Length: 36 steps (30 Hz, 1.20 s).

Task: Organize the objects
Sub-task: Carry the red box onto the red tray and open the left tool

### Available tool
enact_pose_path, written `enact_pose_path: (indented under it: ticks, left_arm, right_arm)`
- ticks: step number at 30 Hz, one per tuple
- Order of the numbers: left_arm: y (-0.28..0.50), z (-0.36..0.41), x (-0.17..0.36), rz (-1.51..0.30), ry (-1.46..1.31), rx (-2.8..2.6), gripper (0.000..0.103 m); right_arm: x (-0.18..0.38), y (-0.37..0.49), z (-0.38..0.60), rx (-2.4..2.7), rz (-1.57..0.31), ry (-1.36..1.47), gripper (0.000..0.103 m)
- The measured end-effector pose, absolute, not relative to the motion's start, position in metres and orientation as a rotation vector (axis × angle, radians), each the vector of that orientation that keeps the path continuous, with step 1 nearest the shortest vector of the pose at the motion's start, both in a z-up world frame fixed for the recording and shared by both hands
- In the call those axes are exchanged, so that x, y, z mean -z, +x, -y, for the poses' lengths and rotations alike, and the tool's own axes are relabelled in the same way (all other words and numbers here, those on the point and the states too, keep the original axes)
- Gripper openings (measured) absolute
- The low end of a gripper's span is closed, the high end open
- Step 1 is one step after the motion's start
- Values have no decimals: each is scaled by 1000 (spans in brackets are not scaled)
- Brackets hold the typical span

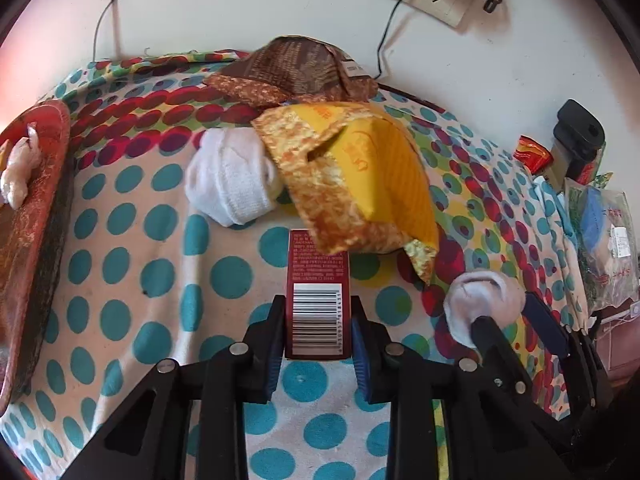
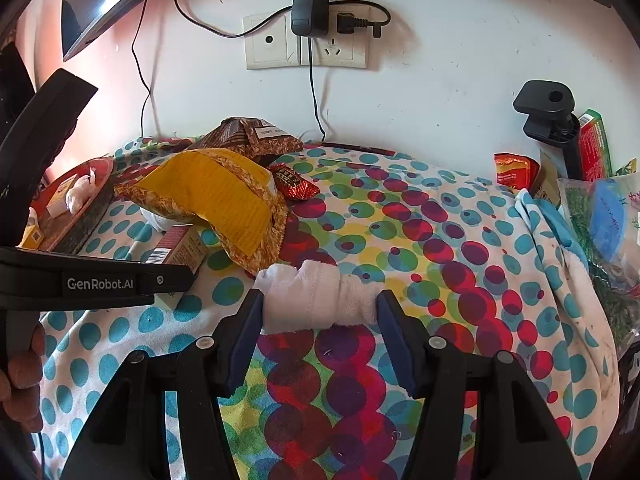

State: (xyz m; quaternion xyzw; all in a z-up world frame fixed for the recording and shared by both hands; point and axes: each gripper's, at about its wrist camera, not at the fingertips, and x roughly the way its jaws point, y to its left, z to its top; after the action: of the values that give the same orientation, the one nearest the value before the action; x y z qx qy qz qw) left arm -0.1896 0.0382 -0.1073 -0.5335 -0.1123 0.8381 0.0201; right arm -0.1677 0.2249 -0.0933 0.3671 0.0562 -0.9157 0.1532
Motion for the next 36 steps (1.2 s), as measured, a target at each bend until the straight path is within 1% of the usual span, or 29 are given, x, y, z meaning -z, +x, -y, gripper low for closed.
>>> enact_pose_path:
  ticks: [5, 10, 18, 25, 29, 36]
  left_arm:
    - [-183, -33, 104, 340, -1634, -2614, 29]
    - [-172, -35, 101, 237, -1609, -2632, 29]
    - [-150, -21, 95, 172, -1571, -2657, 29]
    - [-129, 3, 77, 103, -1509, -2698, 29]
    - [-118, 22, 65, 128, -1481, -2721, 29]
    - [-100, 64, 43, 113, -1443, -2814, 29]
  right_arm:
    - [94, -170, -222, 2618, -172, 1054, 56]
    - [95, -170, -222, 2616, -176, 1059, 56]
    - [96, -171, -222, 2615, -178, 1066, 56]
    - [97, -172, -222, 2614, -182, 1076, 56]
    - [98, -172, -222, 2615, -183, 1080, 56]
    - [99, -173, -222, 2616, -188, 1084, 56]
